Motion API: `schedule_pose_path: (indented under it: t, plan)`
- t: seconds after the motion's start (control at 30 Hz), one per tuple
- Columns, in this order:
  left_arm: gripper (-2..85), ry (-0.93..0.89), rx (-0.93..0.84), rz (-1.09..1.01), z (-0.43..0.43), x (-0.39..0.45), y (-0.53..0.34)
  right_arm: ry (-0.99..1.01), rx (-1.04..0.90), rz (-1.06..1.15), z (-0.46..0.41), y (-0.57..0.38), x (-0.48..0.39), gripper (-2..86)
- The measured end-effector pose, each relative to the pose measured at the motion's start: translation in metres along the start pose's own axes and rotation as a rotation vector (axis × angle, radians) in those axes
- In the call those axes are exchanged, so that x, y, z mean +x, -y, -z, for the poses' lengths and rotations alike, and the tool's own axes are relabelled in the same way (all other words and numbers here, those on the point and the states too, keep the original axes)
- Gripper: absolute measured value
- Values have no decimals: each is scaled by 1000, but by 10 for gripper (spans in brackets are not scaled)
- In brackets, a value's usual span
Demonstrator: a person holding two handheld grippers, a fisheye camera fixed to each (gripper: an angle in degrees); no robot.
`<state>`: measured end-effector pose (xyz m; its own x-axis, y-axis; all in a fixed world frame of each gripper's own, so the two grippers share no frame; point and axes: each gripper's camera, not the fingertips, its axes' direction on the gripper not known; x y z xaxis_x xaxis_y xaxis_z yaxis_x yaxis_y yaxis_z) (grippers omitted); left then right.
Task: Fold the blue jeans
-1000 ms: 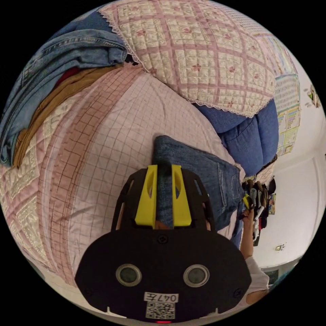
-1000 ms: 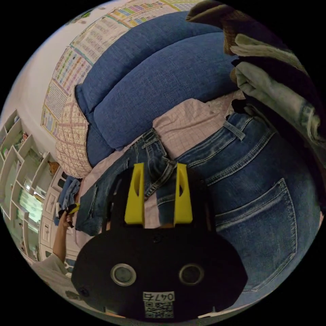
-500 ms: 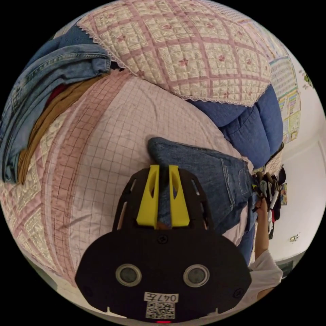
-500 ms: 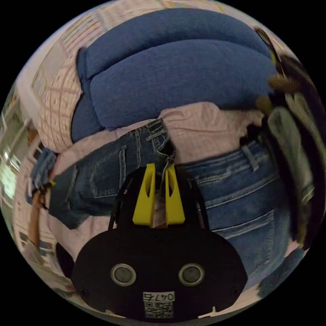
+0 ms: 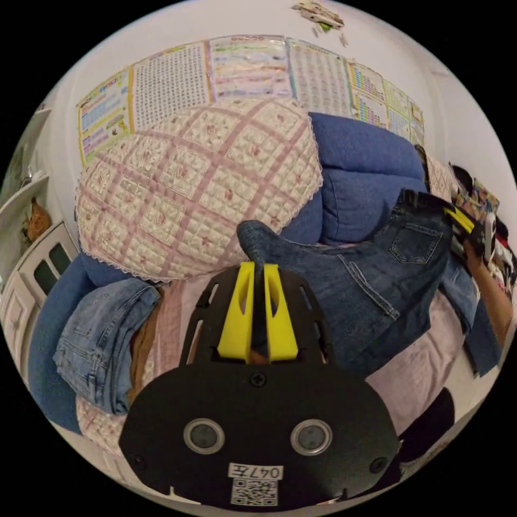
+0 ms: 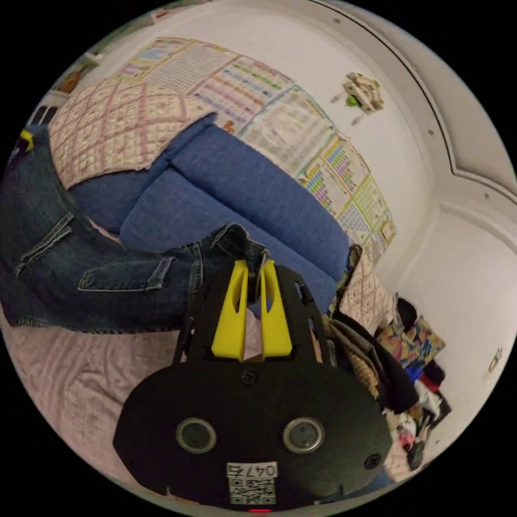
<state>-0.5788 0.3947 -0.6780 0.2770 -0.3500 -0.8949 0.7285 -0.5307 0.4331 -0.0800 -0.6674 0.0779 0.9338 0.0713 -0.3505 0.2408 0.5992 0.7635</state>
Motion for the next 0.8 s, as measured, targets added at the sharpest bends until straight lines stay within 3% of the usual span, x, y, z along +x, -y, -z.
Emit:
schedule_pose_path:
  t: [0.13,0.23,0.33,0.47,0.53,0.7,0.8]
  plan:
    - [47,-67,-266,278,-88,-6,-2,144,-308,-186,-69,-43,24,15]
    - [66,-47,-280,299,-111,13,-16,197,-617,-265,-125,-83,27,38]
    - [81,-198,-275,74,-114,78,-22,106,-476,-362,-107,-96,37,39]
    - [87,-291,-308,-240,-119,184,-34,195,-322,-230,-89,-77,6,29]
    - [91,-301,-301,-350,-127,248,-48,372,-374,-131,-101,-65,-30,19]
    - [109,-207,-364,-396,-169,323,-74,529,-673,19,-158,-93,-105,-4]
    - [114,-218,-397,-327,-184,330,-83,562,-621,-33,-164,-108,-112,-10]
